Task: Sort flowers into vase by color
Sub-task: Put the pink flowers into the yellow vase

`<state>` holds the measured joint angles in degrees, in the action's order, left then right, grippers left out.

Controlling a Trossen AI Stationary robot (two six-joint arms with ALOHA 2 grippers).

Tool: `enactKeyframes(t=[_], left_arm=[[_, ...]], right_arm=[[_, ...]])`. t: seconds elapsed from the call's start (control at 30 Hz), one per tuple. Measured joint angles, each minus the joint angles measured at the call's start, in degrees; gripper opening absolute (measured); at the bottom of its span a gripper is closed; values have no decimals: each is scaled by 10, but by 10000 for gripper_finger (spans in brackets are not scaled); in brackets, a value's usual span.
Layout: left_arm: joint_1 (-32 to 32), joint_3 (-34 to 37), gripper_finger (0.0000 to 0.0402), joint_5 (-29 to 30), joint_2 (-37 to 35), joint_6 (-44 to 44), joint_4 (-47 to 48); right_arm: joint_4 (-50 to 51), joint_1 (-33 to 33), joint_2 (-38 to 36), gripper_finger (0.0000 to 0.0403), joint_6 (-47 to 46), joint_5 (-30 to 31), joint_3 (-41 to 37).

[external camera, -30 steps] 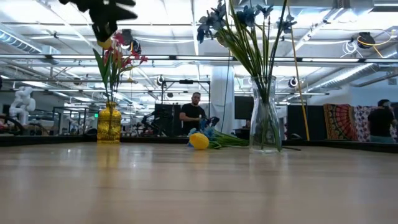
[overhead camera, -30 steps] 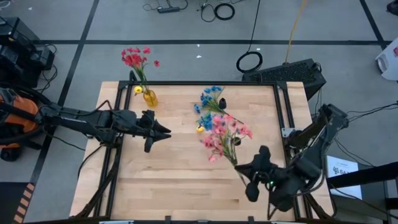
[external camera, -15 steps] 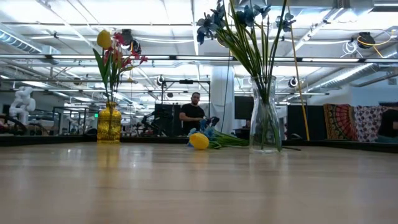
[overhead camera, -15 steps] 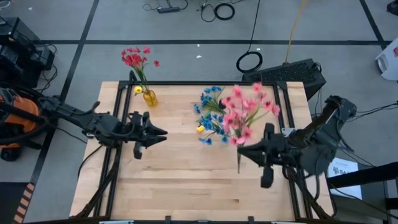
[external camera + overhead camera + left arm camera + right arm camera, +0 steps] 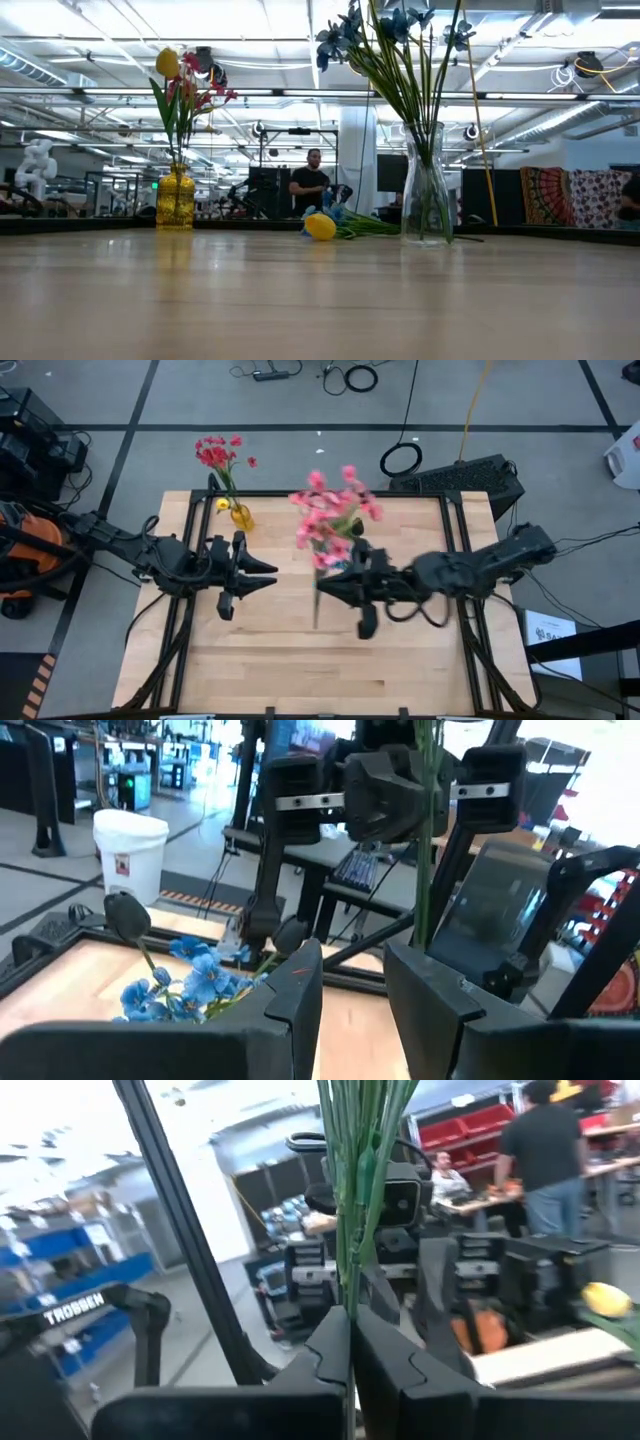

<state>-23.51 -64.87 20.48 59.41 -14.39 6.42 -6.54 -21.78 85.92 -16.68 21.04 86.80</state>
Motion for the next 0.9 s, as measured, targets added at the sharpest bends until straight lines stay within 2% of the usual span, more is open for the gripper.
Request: enactKeyframes(t=[0.07, 0.17, 0.4, 0.9], left_arm=[[0, -11, 116, 0, 12, 0, 7], [0, -17, 116, -1, 27, 3, 7], [0, -17, 116, -9, 48, 2, 26], [0, -17, 116, -39, 49, -1, 14]], right_arm=[[-36, 21, 20, 0, -5, -39, 0], [-65, 45, 45, 0, -9, -64, 1], [-18, 65, 89, 0, 1, -80, 35], [10, 65, 97, 0, 29, -76, 47]])
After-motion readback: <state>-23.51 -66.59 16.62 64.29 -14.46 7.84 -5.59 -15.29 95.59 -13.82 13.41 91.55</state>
